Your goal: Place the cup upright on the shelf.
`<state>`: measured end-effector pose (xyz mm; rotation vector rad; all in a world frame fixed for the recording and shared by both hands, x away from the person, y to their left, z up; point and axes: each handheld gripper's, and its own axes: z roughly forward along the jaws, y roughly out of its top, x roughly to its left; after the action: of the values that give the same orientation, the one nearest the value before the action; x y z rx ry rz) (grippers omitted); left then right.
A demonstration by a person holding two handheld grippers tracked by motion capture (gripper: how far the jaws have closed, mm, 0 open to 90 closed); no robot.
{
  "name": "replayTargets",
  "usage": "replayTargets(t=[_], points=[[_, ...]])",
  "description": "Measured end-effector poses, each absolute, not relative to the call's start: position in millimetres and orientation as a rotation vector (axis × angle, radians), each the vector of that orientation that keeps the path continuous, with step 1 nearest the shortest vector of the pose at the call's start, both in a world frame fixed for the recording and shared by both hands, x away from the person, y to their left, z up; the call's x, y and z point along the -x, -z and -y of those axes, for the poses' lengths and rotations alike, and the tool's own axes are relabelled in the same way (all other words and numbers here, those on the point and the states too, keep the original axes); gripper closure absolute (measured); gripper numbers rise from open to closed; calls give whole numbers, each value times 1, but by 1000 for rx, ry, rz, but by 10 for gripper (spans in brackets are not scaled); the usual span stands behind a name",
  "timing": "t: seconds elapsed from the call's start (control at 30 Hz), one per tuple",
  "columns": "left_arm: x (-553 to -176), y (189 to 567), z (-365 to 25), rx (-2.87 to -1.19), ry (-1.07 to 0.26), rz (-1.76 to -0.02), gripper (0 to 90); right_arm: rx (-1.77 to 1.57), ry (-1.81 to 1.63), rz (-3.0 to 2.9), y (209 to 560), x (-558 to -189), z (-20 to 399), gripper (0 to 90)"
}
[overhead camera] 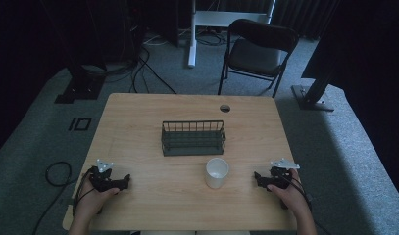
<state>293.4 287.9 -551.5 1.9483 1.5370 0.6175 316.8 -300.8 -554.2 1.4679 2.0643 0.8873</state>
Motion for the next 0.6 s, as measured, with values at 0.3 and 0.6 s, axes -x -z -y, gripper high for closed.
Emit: replayTargets(t=[0.3, 0.6], points=[[-293, 552, -289, -1964, -609, -1509, 13, -1469, -886, -2063, 554, -317, 301, 109], [-293, 551, -289, -1968, -607, -1504, 13, -1469, -886, -2063, 554, -317, 301, 109]])
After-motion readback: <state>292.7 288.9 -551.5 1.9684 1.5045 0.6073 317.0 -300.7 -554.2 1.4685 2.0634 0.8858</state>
